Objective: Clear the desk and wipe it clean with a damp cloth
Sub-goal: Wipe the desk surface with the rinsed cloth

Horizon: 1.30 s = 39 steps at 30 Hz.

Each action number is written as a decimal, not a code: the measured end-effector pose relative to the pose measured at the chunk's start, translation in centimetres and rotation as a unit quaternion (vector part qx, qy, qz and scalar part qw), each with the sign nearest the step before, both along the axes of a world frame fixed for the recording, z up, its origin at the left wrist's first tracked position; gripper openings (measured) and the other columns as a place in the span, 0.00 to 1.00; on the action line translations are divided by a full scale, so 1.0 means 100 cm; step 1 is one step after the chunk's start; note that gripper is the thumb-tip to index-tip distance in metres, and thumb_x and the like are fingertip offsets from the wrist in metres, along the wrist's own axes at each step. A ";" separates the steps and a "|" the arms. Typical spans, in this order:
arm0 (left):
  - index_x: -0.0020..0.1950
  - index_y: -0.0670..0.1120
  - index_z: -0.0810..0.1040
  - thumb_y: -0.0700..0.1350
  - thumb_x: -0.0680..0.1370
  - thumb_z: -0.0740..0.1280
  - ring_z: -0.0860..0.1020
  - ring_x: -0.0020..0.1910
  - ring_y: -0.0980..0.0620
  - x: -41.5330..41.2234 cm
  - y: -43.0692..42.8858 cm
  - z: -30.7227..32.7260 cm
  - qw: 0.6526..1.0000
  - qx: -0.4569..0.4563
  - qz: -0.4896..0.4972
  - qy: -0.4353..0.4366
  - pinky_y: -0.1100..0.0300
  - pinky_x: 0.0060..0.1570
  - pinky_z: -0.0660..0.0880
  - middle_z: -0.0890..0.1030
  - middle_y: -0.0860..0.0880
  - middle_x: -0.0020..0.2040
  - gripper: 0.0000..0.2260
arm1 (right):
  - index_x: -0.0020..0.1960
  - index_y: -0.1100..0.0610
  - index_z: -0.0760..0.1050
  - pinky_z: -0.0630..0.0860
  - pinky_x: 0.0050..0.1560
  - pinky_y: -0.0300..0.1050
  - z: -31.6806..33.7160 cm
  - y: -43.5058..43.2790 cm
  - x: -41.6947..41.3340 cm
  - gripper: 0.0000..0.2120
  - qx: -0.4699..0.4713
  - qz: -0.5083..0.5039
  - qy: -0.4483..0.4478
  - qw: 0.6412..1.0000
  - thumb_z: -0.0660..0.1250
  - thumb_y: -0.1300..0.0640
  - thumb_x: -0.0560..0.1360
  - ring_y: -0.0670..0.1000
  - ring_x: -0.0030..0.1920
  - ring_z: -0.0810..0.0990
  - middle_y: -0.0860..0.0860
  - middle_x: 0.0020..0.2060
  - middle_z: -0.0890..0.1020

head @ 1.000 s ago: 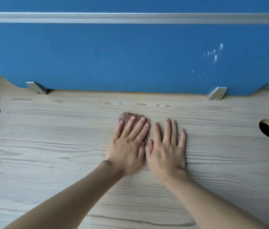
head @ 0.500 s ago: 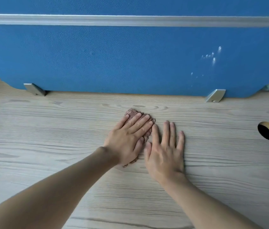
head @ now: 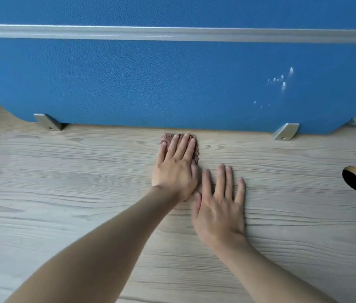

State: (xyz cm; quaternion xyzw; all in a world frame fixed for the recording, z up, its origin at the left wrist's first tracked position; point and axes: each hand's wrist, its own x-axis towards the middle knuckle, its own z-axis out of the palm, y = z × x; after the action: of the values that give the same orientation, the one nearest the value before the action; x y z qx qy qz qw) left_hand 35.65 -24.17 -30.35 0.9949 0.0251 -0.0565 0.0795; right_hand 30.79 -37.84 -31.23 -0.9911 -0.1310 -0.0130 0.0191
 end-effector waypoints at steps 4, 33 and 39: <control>0.82 0.56 0.45 0.56 0.77 0.39 0.40 0.80 0.51 0.006 0.013 0.000 0.985 0.018 -0.170 0.005 0.46 0.77 0.39 0.44 0.56 0.82 0.31 | 0.75 0.57 0.69 0.53 0.76 0.67 -0.001 0.001 0.002 0.31 -0.001 -0.003 0.004 1.000 0.49 0.45 0.77 0.64 0.78 0.58 0.64 0.76 0.64; 0.81 0.57 0.52 0.58 0.76 0.40 0.46 0.81 0.50 0.008 0.068 -0.006 0.997 0.027 0.065 -0.024 0.48 0.78 0.43 0.51 0.53 0.82 0.32 | 0.69 0.62 0.74 0.57 0.72 0.72 0.002 0.015 0.007 0.31 0.053 0.002 -0.019 0.998 0.53 0.46 0.72 0.65 0.76 0.63 0.66 0.73 0.69; 0.82 0.56 0.50 0.56 0.77 0.42 0.43 0.81 0.50 -0.008 0.060 -0.007 0.999 0.026 0.017 -0.025 0.48 0.78 0.43 0.48 0.52 0.82 0.31 | 0.75 0.51 0.70 0.53 0.73 0.72 -0.003 0.029 0.002 0.30 0.034 0.042 -0.009 0.998 0.52 0.43 0.76 0.65 0.77 0.61 0.65 0.75 0.65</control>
State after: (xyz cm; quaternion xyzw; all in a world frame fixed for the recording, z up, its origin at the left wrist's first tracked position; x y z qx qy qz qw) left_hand 34.81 -18.17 -31.08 0.9972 0.0413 -0.0297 0.0553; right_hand 31.02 -34.95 -31.54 -0.9833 -0.1727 -0.0254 0.0519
